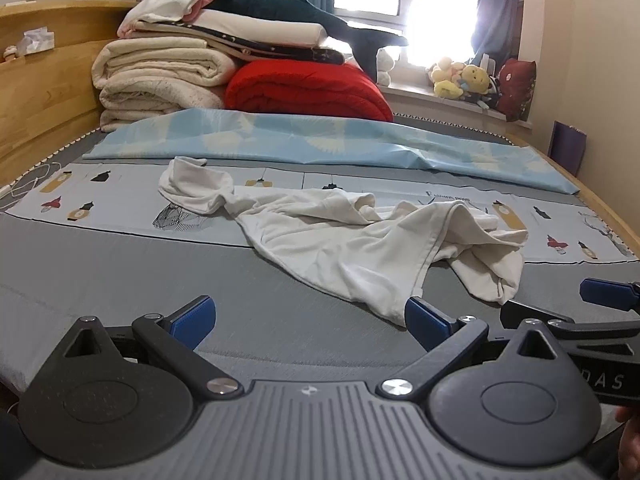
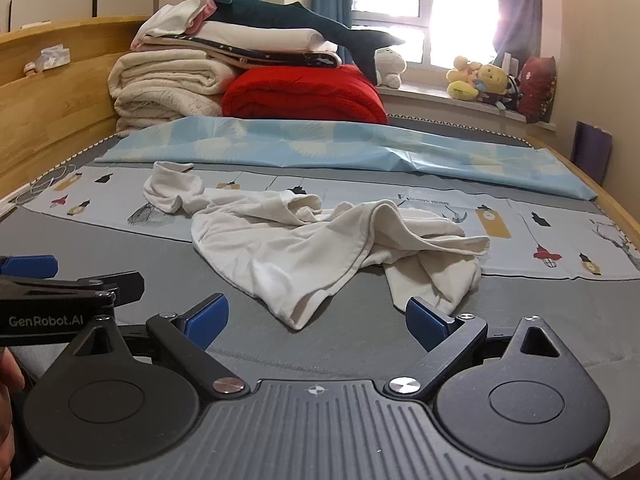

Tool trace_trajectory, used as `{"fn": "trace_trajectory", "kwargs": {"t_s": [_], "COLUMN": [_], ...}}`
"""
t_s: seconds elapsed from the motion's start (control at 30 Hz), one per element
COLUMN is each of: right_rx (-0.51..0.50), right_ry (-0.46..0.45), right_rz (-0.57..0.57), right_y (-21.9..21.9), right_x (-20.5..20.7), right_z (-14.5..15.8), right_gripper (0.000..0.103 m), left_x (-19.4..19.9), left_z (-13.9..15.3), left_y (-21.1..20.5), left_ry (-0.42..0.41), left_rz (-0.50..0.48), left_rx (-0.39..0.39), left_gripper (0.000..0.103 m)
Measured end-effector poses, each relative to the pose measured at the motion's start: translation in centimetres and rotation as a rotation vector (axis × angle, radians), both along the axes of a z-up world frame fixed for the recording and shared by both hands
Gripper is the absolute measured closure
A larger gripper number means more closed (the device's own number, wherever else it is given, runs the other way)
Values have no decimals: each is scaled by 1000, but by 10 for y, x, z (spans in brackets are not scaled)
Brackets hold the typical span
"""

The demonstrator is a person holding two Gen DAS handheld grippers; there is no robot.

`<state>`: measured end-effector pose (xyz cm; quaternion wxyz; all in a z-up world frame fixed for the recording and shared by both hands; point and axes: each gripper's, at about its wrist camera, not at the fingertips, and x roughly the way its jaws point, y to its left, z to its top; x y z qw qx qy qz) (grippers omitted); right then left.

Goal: Fold small clothes
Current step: 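Move both grippers toward the crumpled white T-shirt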

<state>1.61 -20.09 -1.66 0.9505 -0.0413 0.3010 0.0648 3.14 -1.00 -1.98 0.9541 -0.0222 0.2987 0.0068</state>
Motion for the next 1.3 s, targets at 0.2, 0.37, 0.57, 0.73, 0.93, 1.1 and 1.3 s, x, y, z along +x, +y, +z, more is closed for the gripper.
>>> {"fn": "trace_trajectory", "kwargs": {"t_s": [0.2,0.37,0.57,0.73,0.93,1.1,1.3], "right_rx": [-8,-10,-10,-12,-18,-27,-42], "right_ry": [12,17,18,18,22,22,30], "right_rz": [-5,-6,-8,-7,-8,-9,-16], "right_y": [0,0,0,0,0,1,1], "right_x": [1,2,2,2,3,3,4], "right_z": [0,1,0,-1,-2,-2,-3], "right_gripper": [8,8,8,8,8,8,8], "left_x": [-1,0,0,0,2,4,4], "left_z": [-1,-1,-1,-1,-2,-2,-3], "left_y": [0,0,0,-1,0,0,-2], "left_ry": [6,11,11,12,21,23,24], "left_rz": [-1,0,0,-1,4,4,-2], "left_rx": [2,5,5,5,2,-1,4], "left_gripper": [2,2,2,2,2,2,2]}}
